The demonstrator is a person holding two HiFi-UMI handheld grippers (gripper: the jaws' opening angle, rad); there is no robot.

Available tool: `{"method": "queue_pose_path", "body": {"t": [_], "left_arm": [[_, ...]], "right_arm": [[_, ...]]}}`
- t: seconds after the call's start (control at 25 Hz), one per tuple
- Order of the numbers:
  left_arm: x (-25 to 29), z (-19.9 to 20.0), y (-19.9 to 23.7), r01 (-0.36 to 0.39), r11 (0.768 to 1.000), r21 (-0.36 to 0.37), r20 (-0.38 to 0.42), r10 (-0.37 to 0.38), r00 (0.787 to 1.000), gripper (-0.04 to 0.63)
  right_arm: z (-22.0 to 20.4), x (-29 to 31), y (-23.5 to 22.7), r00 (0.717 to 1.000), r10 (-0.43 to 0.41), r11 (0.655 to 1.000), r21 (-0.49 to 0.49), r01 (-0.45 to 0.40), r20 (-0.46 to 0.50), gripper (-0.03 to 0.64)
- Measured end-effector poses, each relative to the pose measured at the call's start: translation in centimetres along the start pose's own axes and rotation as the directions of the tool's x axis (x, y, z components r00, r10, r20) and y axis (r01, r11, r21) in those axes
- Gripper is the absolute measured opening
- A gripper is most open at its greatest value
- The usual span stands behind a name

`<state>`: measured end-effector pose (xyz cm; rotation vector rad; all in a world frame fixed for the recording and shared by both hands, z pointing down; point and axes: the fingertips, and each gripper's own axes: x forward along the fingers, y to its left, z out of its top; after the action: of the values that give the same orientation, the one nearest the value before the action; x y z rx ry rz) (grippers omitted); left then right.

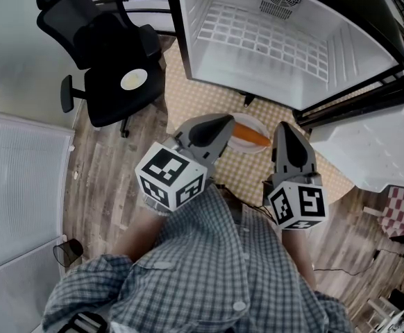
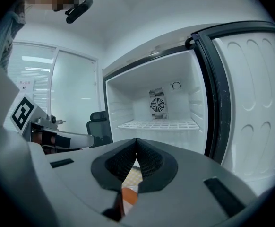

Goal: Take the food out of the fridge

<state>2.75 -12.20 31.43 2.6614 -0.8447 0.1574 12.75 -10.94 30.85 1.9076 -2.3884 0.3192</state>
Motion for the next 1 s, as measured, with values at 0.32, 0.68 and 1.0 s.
{"method": "queue_pose_path", "body": {"t": [0.32,0.68,1.0], "left_arm": [[-0.09,0.06,0.29,-0.015,1.000,0.011,0.002,0.015,1.000,0.005],[0.06,0.14,0.39,-0.009,1.000,0.017,-0.001,0.010,1.000,0.005],[0.27,-0.42,0.60,-0.005,1.000,0.006,-0.024,0.005,1.000,0.005]], "right_arm": [[0.10,0.28,0.34,1.000,0.008,1.000,-0.012,-0.008,-0.008,0.009],[-0.11,0.58,0.34,1.000,0.007,1.000,-0.017,-0.007,-0.018,0.009],[-0.54,0.83,0.27,0.999,0.010,1.000,-0.005,-0.011,-0.032,0.009]]}}
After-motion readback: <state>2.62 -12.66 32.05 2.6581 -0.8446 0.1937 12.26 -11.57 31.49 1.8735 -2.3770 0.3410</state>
